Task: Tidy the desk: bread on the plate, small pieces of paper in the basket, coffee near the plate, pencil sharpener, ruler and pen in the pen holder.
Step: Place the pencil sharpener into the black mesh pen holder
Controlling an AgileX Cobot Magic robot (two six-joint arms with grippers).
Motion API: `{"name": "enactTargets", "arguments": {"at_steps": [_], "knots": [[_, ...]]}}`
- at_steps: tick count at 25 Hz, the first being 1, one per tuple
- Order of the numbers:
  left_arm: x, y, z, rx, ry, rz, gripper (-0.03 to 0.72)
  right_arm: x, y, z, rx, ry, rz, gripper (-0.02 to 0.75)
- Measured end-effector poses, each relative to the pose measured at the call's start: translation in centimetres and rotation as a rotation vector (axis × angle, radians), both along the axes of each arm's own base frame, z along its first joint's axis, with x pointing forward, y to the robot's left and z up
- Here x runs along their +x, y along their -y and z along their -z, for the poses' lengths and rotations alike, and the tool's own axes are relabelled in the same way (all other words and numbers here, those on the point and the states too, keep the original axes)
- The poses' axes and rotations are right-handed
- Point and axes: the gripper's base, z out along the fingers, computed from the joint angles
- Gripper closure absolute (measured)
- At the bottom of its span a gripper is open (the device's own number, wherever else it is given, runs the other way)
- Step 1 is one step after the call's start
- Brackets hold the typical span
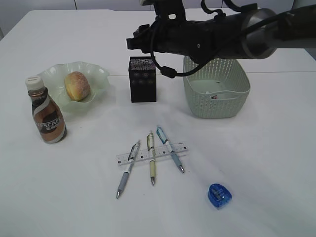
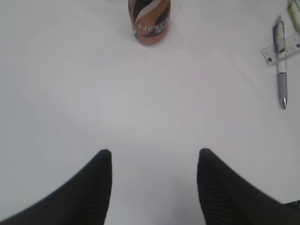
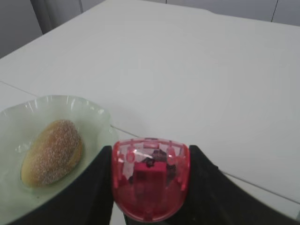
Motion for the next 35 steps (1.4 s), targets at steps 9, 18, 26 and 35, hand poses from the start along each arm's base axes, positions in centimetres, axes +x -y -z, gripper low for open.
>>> {"name": "enactTargets", "arguments": {"at_steps": [9, 18, 26, 35], "knots": [[0.2, 0.0, -0.1, -0.004, 0.020, 0.000, 0.265, 1.1, -0.6, 3.1, 0.043, 0.080, -0.006, 0.431], [0.2, 0.0, -0.1, -0.004, 0.021, 0.000, 0.265, 1.6, -0.9, 5.1, 0.050, 0.093, -0.007, 0.431], [0.2, 0.0, -0.1, -0.005, 0.024, 0.001, 0.265, 2.0, -0.3, 4.8, 0.084, 0.134, 0.011, 0.431], [0.4, 0.1, -0.3, -0.011, 0.056, 0.001, 0.274, 3.0, -0.1, 5.7, 0.096, 0.137, 0.030, 0.430]]}}
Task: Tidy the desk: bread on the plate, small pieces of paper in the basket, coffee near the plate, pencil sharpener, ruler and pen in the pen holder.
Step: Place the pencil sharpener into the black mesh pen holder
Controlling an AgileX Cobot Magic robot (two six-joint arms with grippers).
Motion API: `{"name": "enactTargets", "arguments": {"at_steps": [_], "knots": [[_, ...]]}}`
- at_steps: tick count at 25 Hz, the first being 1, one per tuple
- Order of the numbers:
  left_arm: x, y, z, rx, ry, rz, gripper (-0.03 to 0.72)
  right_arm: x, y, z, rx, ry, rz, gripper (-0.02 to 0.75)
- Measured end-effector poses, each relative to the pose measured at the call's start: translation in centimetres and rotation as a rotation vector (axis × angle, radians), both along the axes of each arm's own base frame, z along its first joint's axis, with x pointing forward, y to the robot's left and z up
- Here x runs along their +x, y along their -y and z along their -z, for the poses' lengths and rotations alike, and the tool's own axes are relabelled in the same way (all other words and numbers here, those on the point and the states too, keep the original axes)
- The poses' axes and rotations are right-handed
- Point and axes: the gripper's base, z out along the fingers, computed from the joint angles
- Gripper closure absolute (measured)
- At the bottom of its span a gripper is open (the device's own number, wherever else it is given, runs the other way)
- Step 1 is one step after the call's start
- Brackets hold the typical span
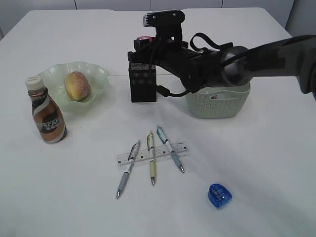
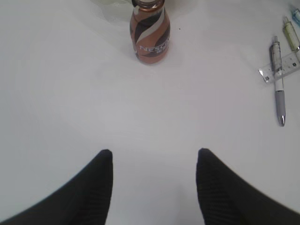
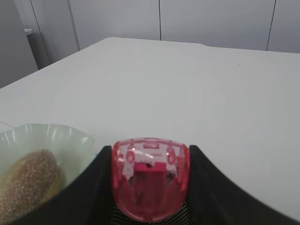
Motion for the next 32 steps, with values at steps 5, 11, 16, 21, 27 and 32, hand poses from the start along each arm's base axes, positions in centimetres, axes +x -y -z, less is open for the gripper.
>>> {"name": "enactTargets", "arguments": {"at_steps": [5, 11, 16, 21, 27, 32], "knots": [[0.0, 0.0, 0.0, 0.000, 0.002, 0.000, 0.280, 0.7, -0.3, 0.3, 0.008, 0.005, 0.003, 0.431], [0.0, 0.0, 0.0, -0.001, 0.003, 0.000, 0.283, 0.8, -0.3, 0.7, 0.001, -0.010, 0.003, 0.430], [0.1, 0.0, 0.0, -0.002, 0.009, 0.000, 0.284, 0.8, -0.3, 0.7, 0.000, -0.012, 0.003, 0.430], [0.1, 0.0, -0.1, -0.002, 0.011, 0.000, 0.284, 0.8, -0.4, 0.9, -0.002, -0.016, 0.003, 0.430], [0.1, 0.0, -0.1, -0.002, 0.011, 0.000, 0.284, 1.0, -0.4, 0.7, 0.003, -0.007, 0.003, 0.430], [0.1, 0.0, -0.1, -0.002, 0.011, 0.000, 0.285, 1.1, -0.5, 0.3, -0.009, 0.011, 0.001, 0.430]]}}
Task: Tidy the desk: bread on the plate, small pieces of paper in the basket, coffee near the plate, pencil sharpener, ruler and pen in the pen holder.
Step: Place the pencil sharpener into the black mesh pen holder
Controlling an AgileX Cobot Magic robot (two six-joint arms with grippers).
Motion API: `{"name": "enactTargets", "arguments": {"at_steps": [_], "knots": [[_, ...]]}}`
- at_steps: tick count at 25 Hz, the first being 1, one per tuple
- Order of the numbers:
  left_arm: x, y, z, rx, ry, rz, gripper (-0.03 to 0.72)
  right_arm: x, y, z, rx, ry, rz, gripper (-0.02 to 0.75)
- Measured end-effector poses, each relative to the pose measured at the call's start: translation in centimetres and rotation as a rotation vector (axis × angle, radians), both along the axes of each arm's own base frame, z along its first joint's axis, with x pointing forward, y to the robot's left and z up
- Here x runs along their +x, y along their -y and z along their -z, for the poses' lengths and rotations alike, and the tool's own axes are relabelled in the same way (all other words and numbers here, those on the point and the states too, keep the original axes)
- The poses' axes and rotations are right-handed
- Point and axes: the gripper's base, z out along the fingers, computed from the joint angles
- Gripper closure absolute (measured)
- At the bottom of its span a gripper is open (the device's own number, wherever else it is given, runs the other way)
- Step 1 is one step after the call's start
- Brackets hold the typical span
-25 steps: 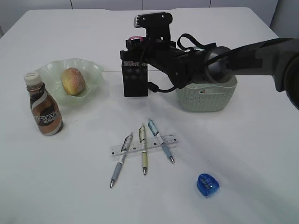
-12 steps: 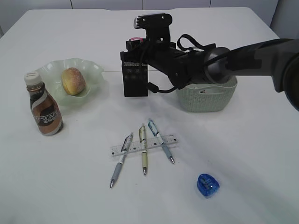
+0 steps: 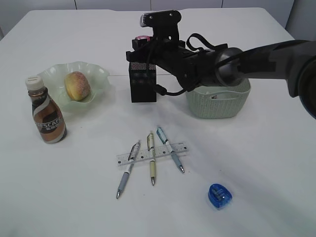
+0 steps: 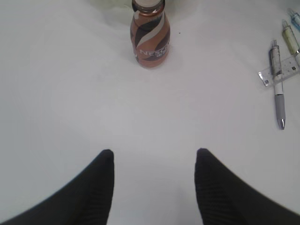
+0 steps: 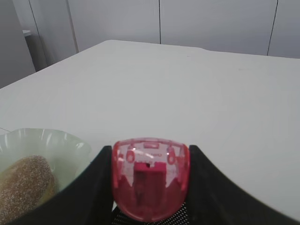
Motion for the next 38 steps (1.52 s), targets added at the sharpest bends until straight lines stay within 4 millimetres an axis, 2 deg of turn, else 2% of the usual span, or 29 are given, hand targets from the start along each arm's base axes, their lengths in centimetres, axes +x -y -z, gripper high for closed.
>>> {"name": "enactTargets", "arguments": {"at_steps": [15, 38], "knots": [[0.1, 0.0, -0.1, -0.002, 0.010, 0.000, 0.286, 0.1, 0.0, 0.9, -0.011, -0.027, 0.002, 0.430], [0.1, 0.0, -0.1, -0.002, 0.010, 0.000, 0.286, 0.4, 0.5, 1.2, 0.004, -0.107, 0.033, 0.342]]}}
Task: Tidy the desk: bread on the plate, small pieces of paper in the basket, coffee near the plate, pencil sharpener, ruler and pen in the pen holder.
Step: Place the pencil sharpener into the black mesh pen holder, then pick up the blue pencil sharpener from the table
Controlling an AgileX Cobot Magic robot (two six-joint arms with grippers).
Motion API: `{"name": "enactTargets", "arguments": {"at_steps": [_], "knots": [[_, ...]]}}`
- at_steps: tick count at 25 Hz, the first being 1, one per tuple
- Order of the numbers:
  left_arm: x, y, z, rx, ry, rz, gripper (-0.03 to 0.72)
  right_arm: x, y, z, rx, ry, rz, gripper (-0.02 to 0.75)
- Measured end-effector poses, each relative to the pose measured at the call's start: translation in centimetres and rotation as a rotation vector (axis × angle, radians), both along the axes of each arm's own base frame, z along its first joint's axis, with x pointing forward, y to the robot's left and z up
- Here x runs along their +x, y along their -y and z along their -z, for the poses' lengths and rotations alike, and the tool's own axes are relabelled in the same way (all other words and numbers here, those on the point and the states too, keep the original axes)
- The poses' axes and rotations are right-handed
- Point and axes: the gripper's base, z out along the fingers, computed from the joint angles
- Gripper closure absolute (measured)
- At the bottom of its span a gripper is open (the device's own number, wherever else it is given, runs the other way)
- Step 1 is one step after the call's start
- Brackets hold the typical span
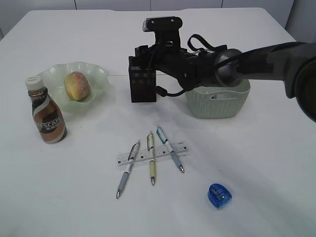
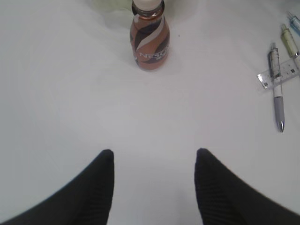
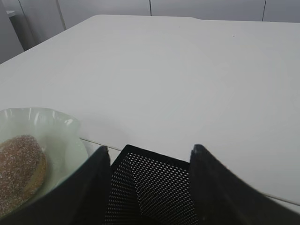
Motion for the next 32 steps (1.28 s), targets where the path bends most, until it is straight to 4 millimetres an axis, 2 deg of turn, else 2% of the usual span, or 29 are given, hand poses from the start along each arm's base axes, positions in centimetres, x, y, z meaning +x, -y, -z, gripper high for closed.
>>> {"name": "enactTargets", "arguments": {"at_steps": [4, 7, 14, 17, 23, 26, 29, 32], "knots": [[0.0, 0.0, 0.0, 0.000, 0.000, 0.000, 0.286, 0.0, 0.0, -0.1, -0.004, -0.007, -0.001, 0.342], [0.0, 0.0, 0.0, 0.000, 0.000, 0.000, 0.286, -0.2, 0.1, -1.1, -0.017, -0.013, -0.006, 0.342], [0.0, 0.0, 0.0, 0.000, -0.002, 0.000, 0.286, -2.0, 0.7, -6.2, -0.082, -0.146, -0.024, 0.342], [0.0, 0.0, 0.0, 0.001, -0.006, 0.000, 0.286, -3.6, 1.4, -8.9, -0.119, -0.256, -0.033, 0.342], [-0.3, -0.1, 0.2, 0.007, -0.039, -0.001, 0.286, -8.1, 3.1, -15.3, -0.163, -0.424, -0.059, 0.342], [-0.6, -0.1, 0.4, 0.014, -0.074, -0.002, 0.286, -10.5, 4.0, -17.6, -0.205, -0.521, -0.074, 0.341], [-0.9, -0.2, 0.6, 0.022, -0.115, -0.002, 0.286, -12.9, 5.0, -18.8, -0.262, -0.645, -0.090, 0.342], [-1.1, -0.2, 0.7, 0.028, -0.147, -0.003, 0.286, -14.6, 5.7, -18.9, -0.324, -0.786, -0.104, 0.342]]}}
